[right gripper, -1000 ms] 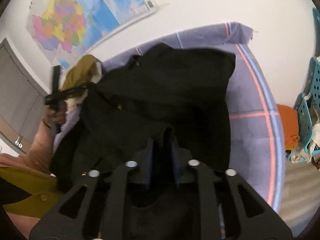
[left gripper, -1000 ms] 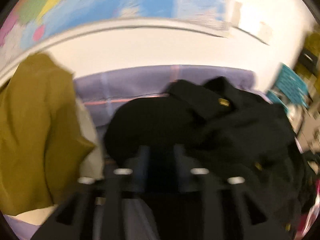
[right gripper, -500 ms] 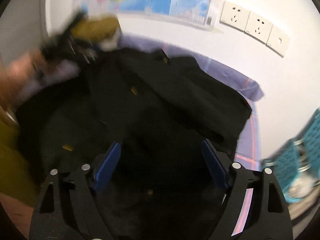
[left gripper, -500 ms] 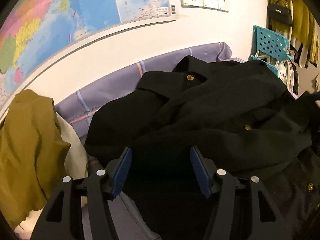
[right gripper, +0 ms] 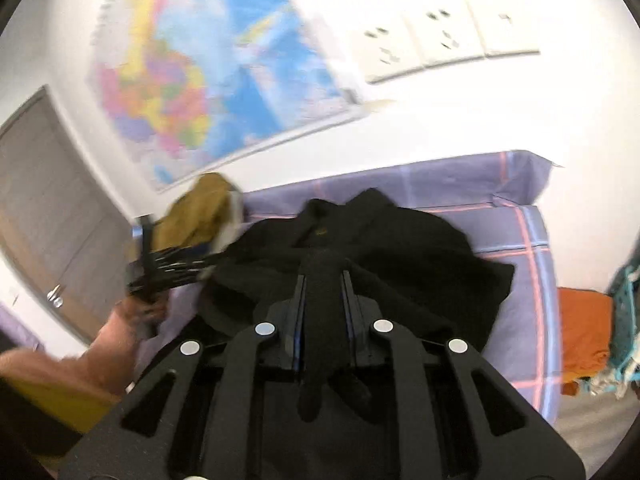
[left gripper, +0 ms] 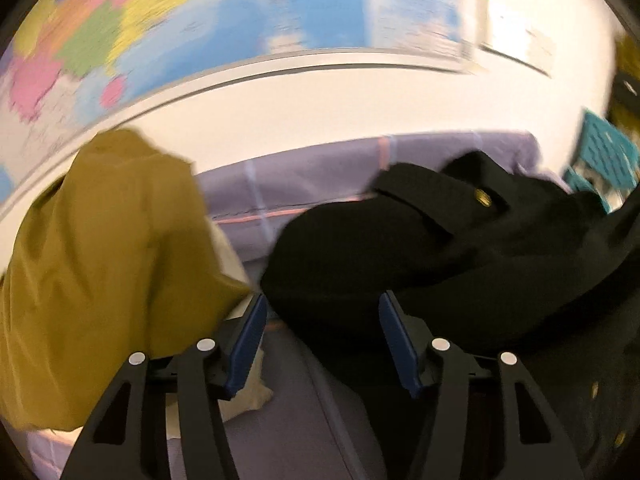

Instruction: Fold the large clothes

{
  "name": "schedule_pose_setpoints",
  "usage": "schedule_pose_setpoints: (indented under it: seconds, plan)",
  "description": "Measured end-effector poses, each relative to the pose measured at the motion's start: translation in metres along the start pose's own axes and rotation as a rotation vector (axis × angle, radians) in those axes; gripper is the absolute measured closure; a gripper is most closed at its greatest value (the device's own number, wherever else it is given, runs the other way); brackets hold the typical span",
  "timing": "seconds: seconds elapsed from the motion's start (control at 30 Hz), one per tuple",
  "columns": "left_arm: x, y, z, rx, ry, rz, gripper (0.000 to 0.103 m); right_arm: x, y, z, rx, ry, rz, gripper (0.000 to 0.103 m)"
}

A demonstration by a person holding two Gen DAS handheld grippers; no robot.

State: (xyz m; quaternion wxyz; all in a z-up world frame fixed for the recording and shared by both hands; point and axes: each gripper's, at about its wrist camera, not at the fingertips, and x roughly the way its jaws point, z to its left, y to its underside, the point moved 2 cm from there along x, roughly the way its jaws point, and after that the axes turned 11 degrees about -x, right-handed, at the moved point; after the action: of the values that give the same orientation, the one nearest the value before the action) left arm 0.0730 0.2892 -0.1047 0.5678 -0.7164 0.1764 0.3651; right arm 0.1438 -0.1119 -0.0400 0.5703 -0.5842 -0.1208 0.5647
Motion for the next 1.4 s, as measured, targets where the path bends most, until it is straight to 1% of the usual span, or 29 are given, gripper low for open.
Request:
schedule_pose_setpoints:
  seconds: [0.03,0.1,0.17,0.2,0.3,0.37,0.4,0.43,0.47,0.5,0.53,0.57,0.6,0.63,0.67,0.73,0.8,0.87,0.9,0.93,1.0,1.07,1.1,1.13,1.17,1.2,1.3,1.37,1.4]
  plan:
    - [0.0,-0.001,0.001,-0.006,0.008,0.002,0.046,0.011,0.0,-0.009,0.03,0.006,0.028,0.087]
    - [-0.004,0.001,-0.003,0.019,0.014,-0.014,0.045,0.035,0.007,-0.028,0.07,0.061,0.1,0.087]
    - [-0.007,0.008,-0.016,0.108,0.032,-0.017,0.032,0.051,0.019,-0.04,0.108,0.065,0.143,0.086]
    - [-0.007,0.013,-0.022,0.155,0.035,-0.018,0.026,0.056,0.025,-0.046,0.132,0.069,0.15,0.084]
    - [-0.003,0.022,-0.038,0.258,0.027,-0.016,0.025,0.056,0.034,-0.051,0.164,0.044,0.132,0.071]
    - [0.007,0.02,-0.044,0.281,0.011,0.002,0.025,0.047,0.035,-0.047,0.15,0.045,0.111,0.034]
    - [0.015,0.017,-0.045,0.266,0.01,0.027,0.026,0.043,0.036,-0.042,0.137,0.032,0.102,0.029]
    - [0.021,0.014,-0.045,0.255,0.005,0.036,0.031,0.04,0.036,-0.035,0.1,0.024,0.101,0.024]
    - [0.026,0.012,-0.045,0.244,-0.005,0.035,0.036,0.042,0.034,-0.032,0.076,0.029,0.106,0.023]
    - [0.034,0.008,-0.043,0.228,-0.031,0.032,0.052,0.044,0.035,-0.028,0.049,0.04,0.116,0.024]
    - [0.04,0.004,-0.041,0.206,-0.049,0.043,0.061,0.048,0.035,-0.025,0.02,0.065,0.135,0.032]
    - [0.047,0.001,-0.037,0.173,-0.056,0.063,0.065,0.052,0.035,-0.022,-0.006,0.089,0.156,0.059]
    - [0.054,-0.002,-0.033,0.13,-0.062,0.084,0.071,0.055,0.034,-0.02,-0.027,0.108,0.172,0.074]
    - [0.057,-0.003,-0.031,0.111,-0.068,0.095,0.072,0.056,0.032,-0.018,-0.043,0.123,0.179,0.088]
    - [0.06,-0.004,-0.029,0.097,-0.075,0.101,0.072,0.054,0.029,-0.017,-0.047,0.122,0.165,0.088]
    - [0.06,-0.004,-0.026,0.077,-0.079,0.104,0.072,0.042,0.016,-0.017,-0.023,0.095,0.087,0.088]
    - [0.051,-0.005,-0.024,0.065,-0.096,0.076,0.072,0.035,0.004,-0.024,0.016,0.097,0.033,0.088]
    - [0.041,-0.007,-0.022,0.056,-0.083,0.037,0.065,0.044,0.002,-0.037,0.081,0.1,0.037,0.088]
    - [0.033,-0.008,-0.023,0.052,-0.072,0.016,0.055,0.05,0.003,-0.041,0.098,0.105,0.05,0.088]
    - [0.026,-0.009,-0.024,0.052,-0.07,-0.005,0.053,0.063,0.008,-0.05,0.122,0.123,0.087,0.087]
    - [0.014,-0.006,-0.027,0.076,-0.054,-0.036,0.052,0.081,0.02,-0.065,0.175,0.144,0.138,0.082]
    - [0.004,-0.002,-0.032,0.093,-0.026,-0.052,0.047,0.083,0.025,-0.069,0.203,0.141,0.14,0.069]
    - [0.0,0.0,-0.034,0.102,-0.012,-0.057,0.045,0.076,0.025,-0.068,0.2,0.154,0.118,0.064]
    - [-0.005,0.003,-0.035,0.114,-0.006,-0.066,0.036,0.07,0.024,-0.064,0.187,0.169,0.099,0.053]
    - [-0.008,0.006,-0.035,0.115,-0.011,-0.072,0.033,0.057,0.022,-0.059,0.162,0.211,0.07,0.042]
    - [-0.01,0.007,-0.033,0.11,-0.004,-0.073,0.032,0.045,0.02,-0.053,0.134,0.248,0.039,0.041]
    - [-0.014,0.015,-0.023,0.066,0.061,-0.017,0.029,0.016,0.018,-0.033,0.057,0.244,-0.046,0.036]
    - [-0.02,0.029,-0.017,0.05,0.124,0.024,0.029,0.009,0.022,-0.022,0.011,0.265,-0.046,0.022]
    - [-0.023,0.038,-0.015,0.049,0.152,0.041,0.026,0.008,0.026,-0.022,0.003,0.277,-0.037,0.02]
